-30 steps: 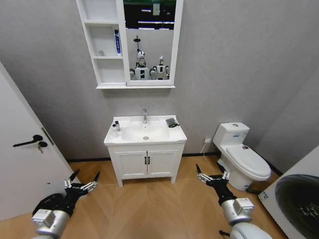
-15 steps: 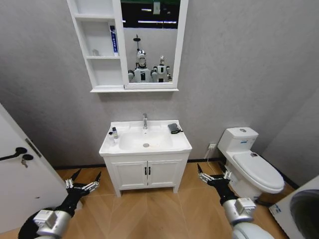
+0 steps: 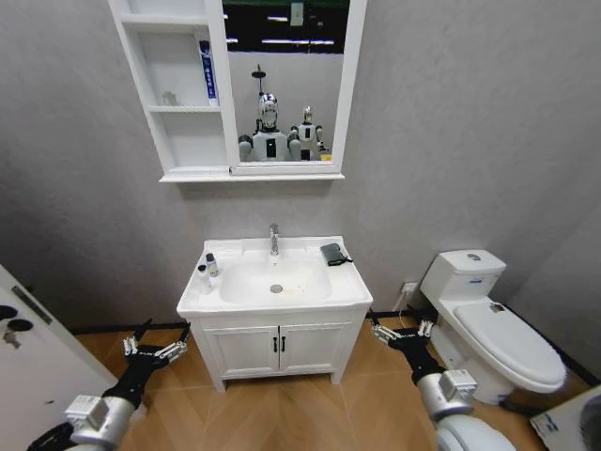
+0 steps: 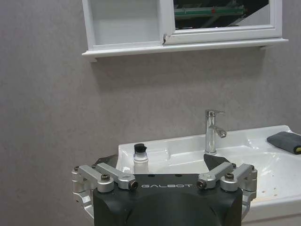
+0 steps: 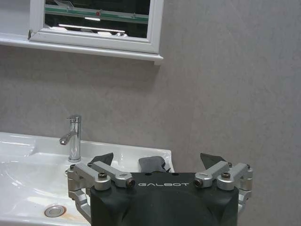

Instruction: Move facial cleanser and shampoo from washbasin to cabinet, then wipe washbasin with towel.

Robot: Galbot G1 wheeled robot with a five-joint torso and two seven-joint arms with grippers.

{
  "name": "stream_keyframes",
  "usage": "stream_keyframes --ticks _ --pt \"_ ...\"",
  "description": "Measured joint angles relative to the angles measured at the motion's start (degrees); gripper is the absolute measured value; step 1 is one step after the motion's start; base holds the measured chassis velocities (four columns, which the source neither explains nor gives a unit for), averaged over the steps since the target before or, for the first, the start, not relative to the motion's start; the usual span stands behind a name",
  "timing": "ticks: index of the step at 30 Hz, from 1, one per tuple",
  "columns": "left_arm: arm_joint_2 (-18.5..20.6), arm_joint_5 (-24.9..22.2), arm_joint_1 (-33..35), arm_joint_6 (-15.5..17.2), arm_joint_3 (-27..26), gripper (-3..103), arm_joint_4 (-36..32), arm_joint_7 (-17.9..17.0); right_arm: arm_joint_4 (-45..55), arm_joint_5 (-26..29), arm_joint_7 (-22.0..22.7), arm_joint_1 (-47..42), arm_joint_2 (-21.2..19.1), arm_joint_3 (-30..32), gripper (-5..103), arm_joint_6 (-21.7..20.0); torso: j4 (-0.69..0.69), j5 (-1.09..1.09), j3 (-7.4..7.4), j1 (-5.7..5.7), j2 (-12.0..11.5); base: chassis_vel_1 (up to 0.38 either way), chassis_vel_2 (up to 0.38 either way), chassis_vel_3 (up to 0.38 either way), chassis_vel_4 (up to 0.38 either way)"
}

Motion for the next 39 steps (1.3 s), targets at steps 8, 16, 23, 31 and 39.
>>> stream_keyframes --ticks 8,16,23,31,39 --pt "-0.39 0.79 -0.32 0.18 0.42 100 -0.04 -0.26 -0.66 0.09 -0.01 0.33 -0.19 -0.45 100 -0.15 0.0 0.0 0.0 0.01 -0.01 -0.16 0.162 0.156 -0.156" --pt "-0.14 0.95 -1.41 2.42 1.03 100 1.01 -1.63 -1.32 0.57 0.77 1.1 -0.98 -0.21 100 -0.14 -0.01 -0.01 -0.01 -0.02 -0.01 -0.062 0.05 0.041 -0.034" --pt "1.54 2.12 -6.01 6.15 3.04 100 5.22 -0.94 -2.28 1.94 1.3 2.99 -1.69 0.44 100 -0.12 0.01 -0.01 -0.01 -0.04 0.01 0.0 0.0 0.0 0.0" --pt "6.06 2.2 -15.84 10.38 7.14 100 11.18 -2.87 -4.38 1.34 0.46 5.32 -1.45 0.94 100 1.04 -0.01 -0.01 0.0 0.0 0.0 0.0 0.0 0.0 0.0" --pt "7.49 2.77 -24.15 10.86 13.8 100 19.36 -7.19 -7.95 1.98 1.16 10.05 -1.29 0.09 100 1.12 -0.03 -0.02 0.0 0.0 0.0 0.0 0.0 0.0 0.0"
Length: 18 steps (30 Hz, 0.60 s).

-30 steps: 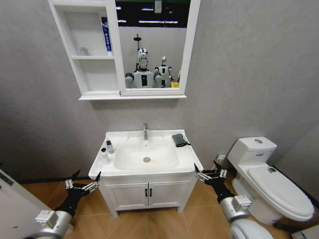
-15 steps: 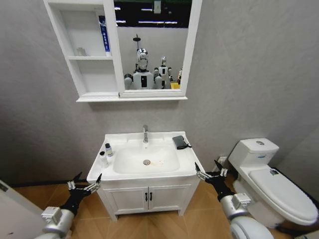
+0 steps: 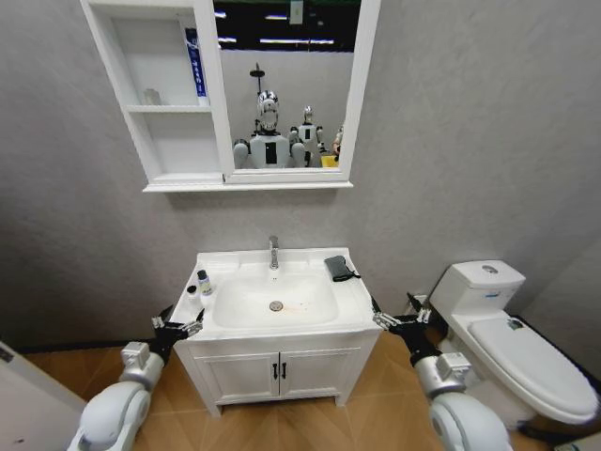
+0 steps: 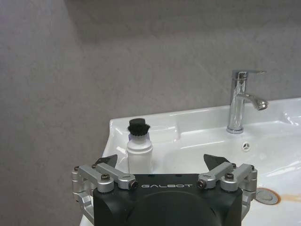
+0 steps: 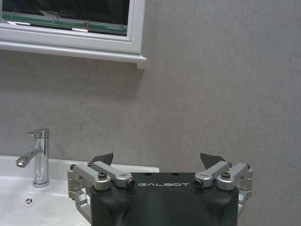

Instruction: Move facial cleanser and shampoo from washbasin to cabinet, then wipe washbasin with towel.

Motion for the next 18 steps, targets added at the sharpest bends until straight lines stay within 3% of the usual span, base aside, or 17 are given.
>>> stream_keyframes --ticks 3,7,11,18 --pt "0.05 0.32 -0.91 -0.07 0.1 100 2.07 -0.06 -1.67 -0.56 0.84 1.26 -0.15 -0.72 100 0.88 0.08 0.02 0.0 0.0 -0.01 0.0 0.0 0.0 0.0" --pt "-0.22 0.14 -2.43 -0.17 -0.16 100 4.49 -0.3 -2.6 -0.98 1.02 1.01 -0.42 -0.65 100 2.19 0.0 0.02 0.0 0.0 0.0 0.0 0.0 0.0 0.0" --pt "-1.03 -0.11 -3.85 -0.77 -1.1 100 6.76 -0.35 -3.4 -1.25 0.92 0.92 -1.29 -0.63 100 3.03 0.05 0.02 0.0 0.0 0.0 0.0 0.0 0.0 0.0" --pt "-1.43 -0.43 -7.36 -1.91 -0.26 100 9.8 -0.95 -4.03 -1.59 0.84 0.86 -1.53 -0.51 100 3.31 0.02 0.02 0.0 0.0 0.0 0.0 0.0 0.0 0.0"
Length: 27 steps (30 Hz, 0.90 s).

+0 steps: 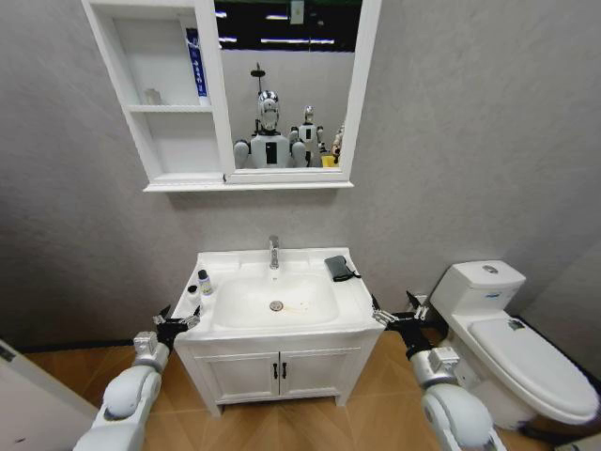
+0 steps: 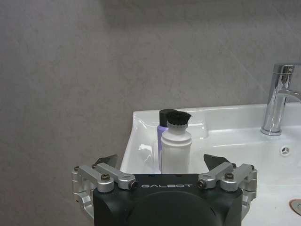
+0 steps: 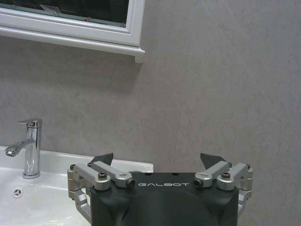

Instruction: Move facial cleanser and shampoo from washbasin to cabinet, then wipe washbasin with towel.

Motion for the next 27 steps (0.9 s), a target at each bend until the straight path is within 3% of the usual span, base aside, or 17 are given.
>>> stream_keyframes --ticks 19,22,25,27 --pt "-1.4 0.95 -4.68 -0.63 4.42 98 4.18 -0.33 -2.67 -0.49 0.0 0.51 0.49 -0.1 100 0.89 0.0 0.0 0.0 -0.01 0.0 0.0 0.0 0.0 0.0" --pt "-1.47 0.95 -5.76 -0.75 4.56 84 4.99 -0.53 -3.3 -0.46 -0.06 0.73 0.37 -0.1 100 1.03 0.0 0.0 0.0 -0.01 0.0 0.0 0.0 0.0 0.0" --pt "-1.47 0.95 -5.9 -0.77 4.58 84 5.14 -0.53 -3.52 -0.45 -0.08 0.84 0.27 -0.1 100 1.05 0.02 0.0 0.0 -0.01 0.0 0.0 0.0 0.0 0.0" --pt "-1.47 0.94 -6.1 -0.81 4.6 67 5.38 -0.53 -4.09 -0.29 -0.11 1.27 -0.01 -0.13 100 1.06 0.01 0.0 0.0 -0.01 0.0 0.0 0.0 0.0 0.0"
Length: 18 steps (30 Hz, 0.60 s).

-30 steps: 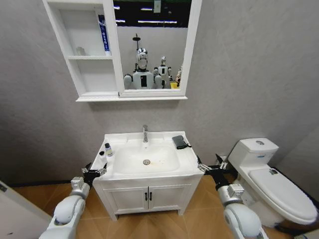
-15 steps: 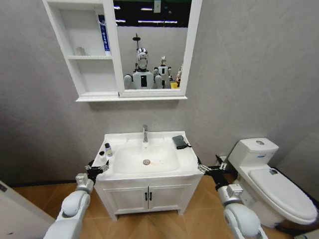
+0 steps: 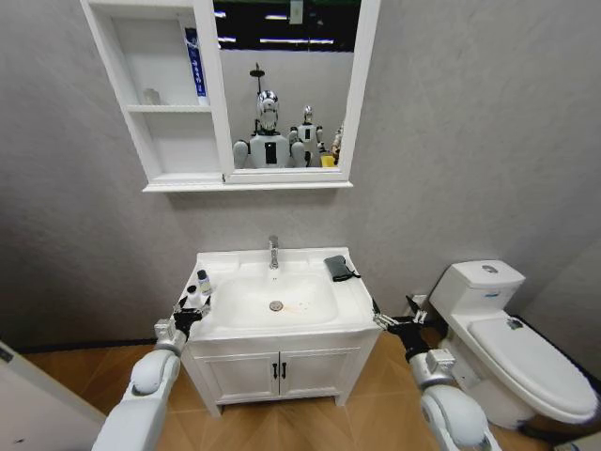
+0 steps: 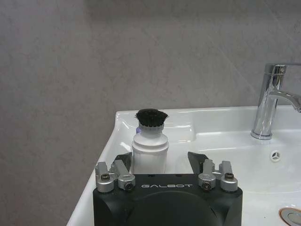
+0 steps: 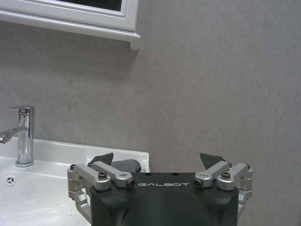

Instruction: Move facial cleanser and shampoo from washbasin to cabinet, then wipe washbasin with towel.

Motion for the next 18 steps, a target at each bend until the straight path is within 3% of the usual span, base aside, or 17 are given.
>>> stream_keyframes --ticks 1,3,5,10,18 --pt "-0.03 0.0 -0.06 -0.02 0.0 61 0.03 0.0 -0.16 0.06 0.0 0.24 -0.14 -0.04 100 0.0 0.0 0.0 0.0 0.0 0.0 0.0 0.0 0.0 0.0" --pt "-0.04 0.0 -0.09 -0.03 0.01 61 0.03 0.0 -0.24 0.12 0.0 0.4 -0.24 -0.09 100 -0.02 0.01 0.0 0.0 0.0 0.0 0.0 0.0 0.0 0.0" --pt "0.02 -0.02 -0.13 -0.12 -0.01 50 0.0 0.03 -0.32 0.39 0.01 0.82 -0.57 -0.25 100 -0.17 0.0 0.0 0.0 0.0 0.0 0.0 0.0 0.0 0.0" --pt "0.64 -0.6 0.63 -0.13 -0.88 35 -1.36 0.07 -0.39 0.79 0.11 0.95 -1.18 -0.29 100 -0.53 -0.01 -0.01 0.0 0.01 0.0 0.0 0.0 0.0 0.0" --pt "2.09 -2.3 4.16 0.73 -4.49 33 -8.37 -1.08 0.24 1.92 0.68 1.22 -1.74 -0.79 100 -1.79 0.0 -0.01 0.0 0.0 0.0 0.0 0.0 0.0 0.0"
